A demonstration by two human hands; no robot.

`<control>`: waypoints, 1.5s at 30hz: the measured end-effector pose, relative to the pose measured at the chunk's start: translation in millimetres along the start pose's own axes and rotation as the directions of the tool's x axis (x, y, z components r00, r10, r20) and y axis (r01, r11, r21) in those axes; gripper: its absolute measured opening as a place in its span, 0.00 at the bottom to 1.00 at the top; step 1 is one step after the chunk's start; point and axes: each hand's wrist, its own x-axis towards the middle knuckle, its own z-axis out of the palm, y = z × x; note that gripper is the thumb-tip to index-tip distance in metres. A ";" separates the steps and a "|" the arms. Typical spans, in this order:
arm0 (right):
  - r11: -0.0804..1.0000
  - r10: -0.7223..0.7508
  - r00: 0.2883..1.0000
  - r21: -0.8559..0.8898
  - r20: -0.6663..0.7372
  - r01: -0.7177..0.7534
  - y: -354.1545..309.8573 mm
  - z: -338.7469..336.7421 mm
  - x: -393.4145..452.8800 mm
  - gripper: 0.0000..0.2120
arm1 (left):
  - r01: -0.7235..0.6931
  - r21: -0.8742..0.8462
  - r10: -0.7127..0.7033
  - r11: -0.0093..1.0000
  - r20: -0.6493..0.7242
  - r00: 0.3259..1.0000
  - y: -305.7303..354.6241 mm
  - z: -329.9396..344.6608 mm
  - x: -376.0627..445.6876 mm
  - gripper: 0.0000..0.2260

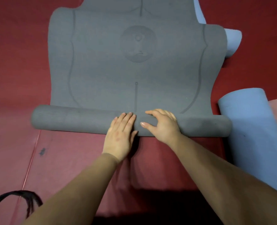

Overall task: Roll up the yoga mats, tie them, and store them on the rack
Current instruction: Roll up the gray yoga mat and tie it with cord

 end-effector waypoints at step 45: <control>0.977 0.205 0.893 -0.135 0.401 -0.164 -11.2 -39.3 -54.1 0.33 | 0.096 0.081 -0.123 0.992 0.487 0.864 19.0 -45.0 -5.8 0.28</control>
